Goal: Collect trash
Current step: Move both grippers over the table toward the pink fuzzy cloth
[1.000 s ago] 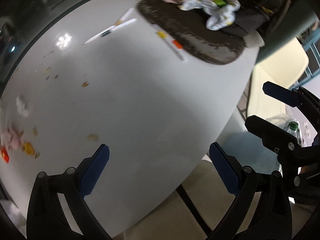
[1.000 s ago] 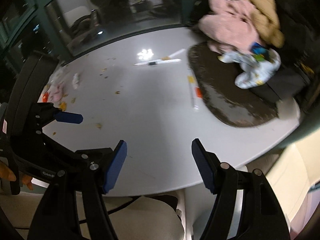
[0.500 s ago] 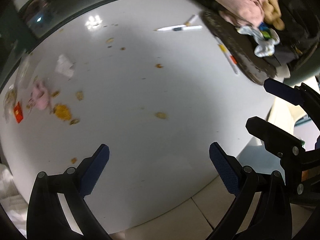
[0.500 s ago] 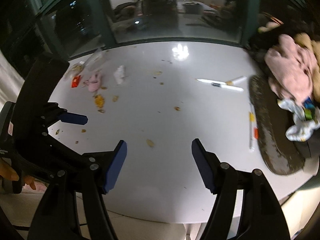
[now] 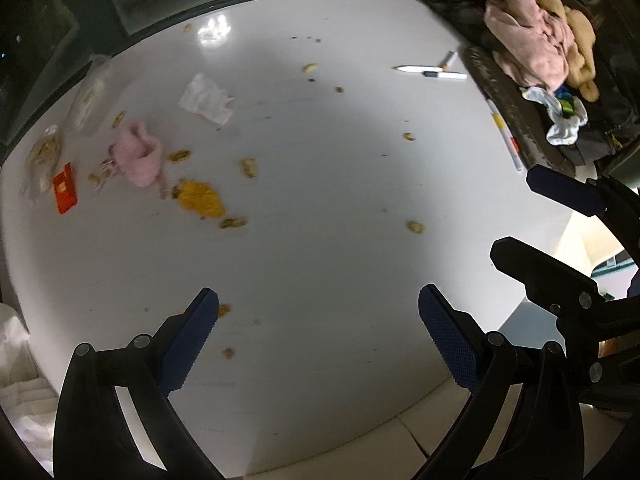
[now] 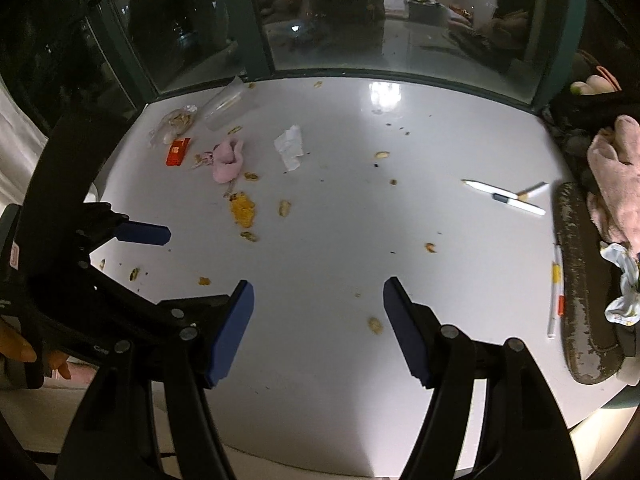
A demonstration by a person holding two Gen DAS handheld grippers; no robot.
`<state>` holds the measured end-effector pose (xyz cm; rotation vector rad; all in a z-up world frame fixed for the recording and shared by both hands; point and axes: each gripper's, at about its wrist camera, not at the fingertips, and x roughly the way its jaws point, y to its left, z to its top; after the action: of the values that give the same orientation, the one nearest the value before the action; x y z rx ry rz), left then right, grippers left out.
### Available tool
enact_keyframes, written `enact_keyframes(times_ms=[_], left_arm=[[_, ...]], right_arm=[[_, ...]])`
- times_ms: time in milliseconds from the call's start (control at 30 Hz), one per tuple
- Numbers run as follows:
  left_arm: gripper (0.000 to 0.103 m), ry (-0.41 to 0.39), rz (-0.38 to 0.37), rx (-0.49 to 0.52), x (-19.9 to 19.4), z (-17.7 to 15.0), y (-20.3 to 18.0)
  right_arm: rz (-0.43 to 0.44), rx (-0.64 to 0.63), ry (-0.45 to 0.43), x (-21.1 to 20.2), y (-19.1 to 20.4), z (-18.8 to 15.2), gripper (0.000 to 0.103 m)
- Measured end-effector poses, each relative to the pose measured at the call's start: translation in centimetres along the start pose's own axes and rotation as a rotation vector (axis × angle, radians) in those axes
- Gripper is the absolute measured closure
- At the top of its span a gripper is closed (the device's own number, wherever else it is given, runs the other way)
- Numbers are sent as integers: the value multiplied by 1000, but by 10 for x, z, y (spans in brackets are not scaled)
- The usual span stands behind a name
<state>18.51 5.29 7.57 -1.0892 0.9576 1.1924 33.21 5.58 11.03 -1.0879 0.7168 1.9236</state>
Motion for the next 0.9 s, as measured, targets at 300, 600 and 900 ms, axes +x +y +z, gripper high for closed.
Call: enact_keyframes(times_ms=[300, 600, 900], left_arm=[[6, 5, 10, -24, -4, -2, 65], [6, -12, 4, -49, -7, -6, 122], [6, -7, -14, -115, -3, -15, 171]], right_arm=[[3, -11, 27, 27, 48, 27, 38], [-13, -44, 52, 51, 95, 52, 38], [-4, -89, 101, 75, 133, 67, 38]])
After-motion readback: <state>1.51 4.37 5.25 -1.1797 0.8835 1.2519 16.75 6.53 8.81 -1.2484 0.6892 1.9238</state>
